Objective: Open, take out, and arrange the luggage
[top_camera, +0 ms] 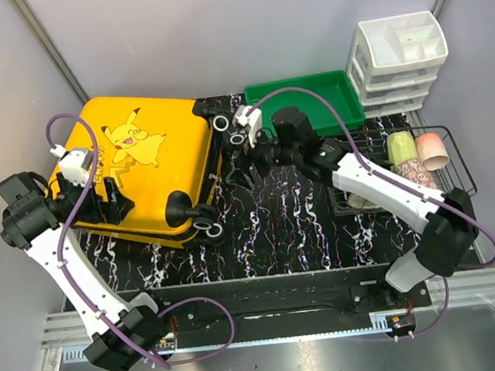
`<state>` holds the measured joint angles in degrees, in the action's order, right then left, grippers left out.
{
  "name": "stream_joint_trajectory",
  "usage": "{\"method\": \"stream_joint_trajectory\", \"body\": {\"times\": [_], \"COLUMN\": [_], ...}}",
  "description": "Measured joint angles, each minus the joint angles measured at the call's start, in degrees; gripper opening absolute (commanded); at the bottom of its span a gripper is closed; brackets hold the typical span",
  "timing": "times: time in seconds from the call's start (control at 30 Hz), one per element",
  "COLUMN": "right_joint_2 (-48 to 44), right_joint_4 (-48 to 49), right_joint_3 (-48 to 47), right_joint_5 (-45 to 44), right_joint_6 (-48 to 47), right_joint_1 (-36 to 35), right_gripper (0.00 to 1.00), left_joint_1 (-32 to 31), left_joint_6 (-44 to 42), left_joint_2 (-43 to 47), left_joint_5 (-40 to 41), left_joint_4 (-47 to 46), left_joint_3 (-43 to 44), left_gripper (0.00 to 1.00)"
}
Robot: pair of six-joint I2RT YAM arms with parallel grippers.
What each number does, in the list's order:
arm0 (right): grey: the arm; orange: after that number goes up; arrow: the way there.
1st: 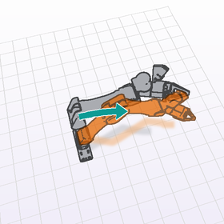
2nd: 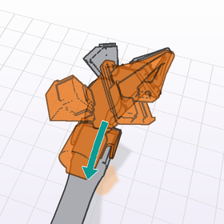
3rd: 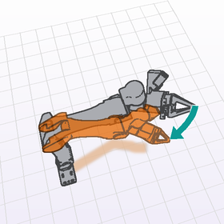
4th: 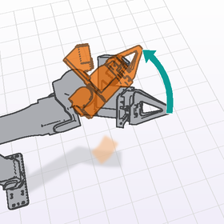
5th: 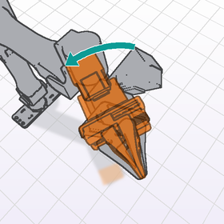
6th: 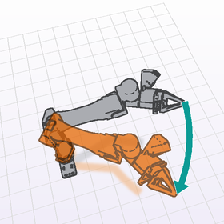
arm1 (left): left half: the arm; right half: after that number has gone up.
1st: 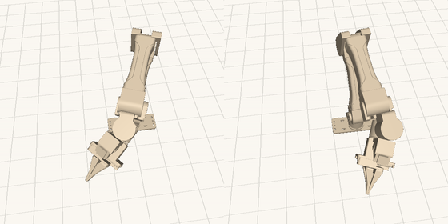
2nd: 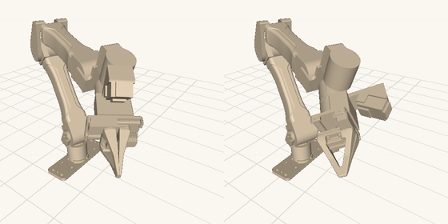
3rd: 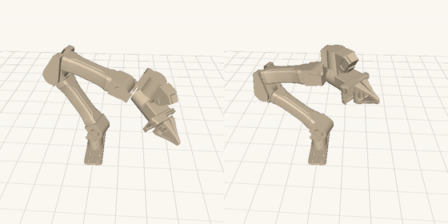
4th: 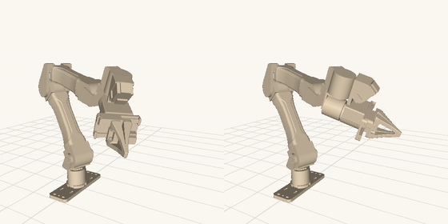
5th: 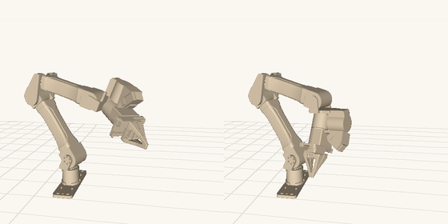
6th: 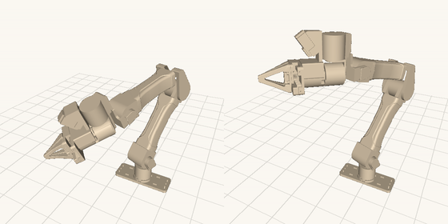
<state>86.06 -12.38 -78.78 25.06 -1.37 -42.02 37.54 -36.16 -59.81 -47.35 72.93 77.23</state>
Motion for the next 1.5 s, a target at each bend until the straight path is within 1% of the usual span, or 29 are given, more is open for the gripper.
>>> {"method": "stream_joint_trajectory", "body": {"times": [0.03, 0.07, 0.17, 0.23, 0.37, 0.47, 0.53, 0.73, 0.83, 0.97, 1.17, 1.27, 1.3, 1.4, 1.43, 1.5], "right_joint_2": [0.55, 1.53, 4.96, 7.43, 14.36, 20.41, 24.37, 31.93, 34.62, 37.77, 39.39, 39.50, 39.50, 39.50, 39.50, 39.50], "right_joint_4": [0.00, 0.04, 3.34, 5.20, 8.52, 9.79, 10.25, 11.32, 11.30, 11.26, 12.20, 13.90, 14.60, 15.85, 16.13, 16.31], "right_joint_3": [1.18, 2.36, 6.97, 8.85, 7.28, 2.75, -1.46, -9.09, -10.84, -12.20, -12.50, -12.92, -13.05, -13.29, -13.33, -13.35], "right_joint_5": [0.09, 0.13, 0.26, 1.09, 4.90, 9.31, 12.68, 20.02, 22.71, 25.66, 28.94, 30.14, 30.42, 31.12, 31.23, 31.39], "right_joint_6": [-1.01, -2.25, -6.56, -9.51, -12.87, -12.72, -11.17, -5.03, -2.49, -0.15, 3.78, 5.68, 6.27, 7.58, 7.89, 8.39], "right_joint_1": [-0.04, 0.04, 0.24, 0.31, 0.63, 1.16, 2.10, 4.42, 5.55, 6.45, 6.56, 6.56, 6.56, 6.56, 6.56, 6.56], "right_gripper": [0.84, 0.77, 0.67, 0.64, 0.63, 0.65, 0.70, 0.70, 0.69, 0.63, 0.58, 0.52, 0.45, 0.31, 0.22, 0.15], "left_joint_1": [0.00, 0.00, 0.02, -0.02, -0.04, -0.04, -0.13, -0.37, -0.42, -0.55, -0.72, -0.72, -0.72, -0.72, -0.72, -0.72], "left_joint_6": [-1.40, -2.38, -6.47, -8.11, -9.84, -10.36, -10.36, -9.53, -8.63, -7.17, -5.38, -4.76, -4.66, -4.37, -4.31, -4.26], "left_joint_2": [0.20, 0.22, 0.17, 0.17, 0.11, 0.09, 0.09, 0.07, -0.22, -0.98, -1.44, -1.42, -1.42, -1.42, -1.42, -1.40], "left_joint_5": [-0.74, -1.25, -2.86, -4.00, -5.99, -7.06, -7.67, -8.41, -9.01, -9.70, -9.97, -9.97, -9.97, -9.97, -9.94, -9.94], "left_joint_4": [1.36, 1.99, 3.39, 4.09, 4.66, 4.85, 4.87, 4.94, 4.96, 4.98, 4.98, 4.98, 4.98, 4.98, 4.98, 4.98], "left_joint_3": [-0.02, -0.07, -0.52, -0.85, -0.87, -0.87, -0.87, -0.87, -0.87, -0.85, -0.87, -0.87, -0.87, -0.87, -0.87, -0.90], "left_gripper": [0.99, 0.98, 0.98, 0.98, 0.98, 0.98, 0.98, 0.98, 0.98, 0.98, 0.98, 0.98, 0.98, 0.98, 0.98, 0.97]}}
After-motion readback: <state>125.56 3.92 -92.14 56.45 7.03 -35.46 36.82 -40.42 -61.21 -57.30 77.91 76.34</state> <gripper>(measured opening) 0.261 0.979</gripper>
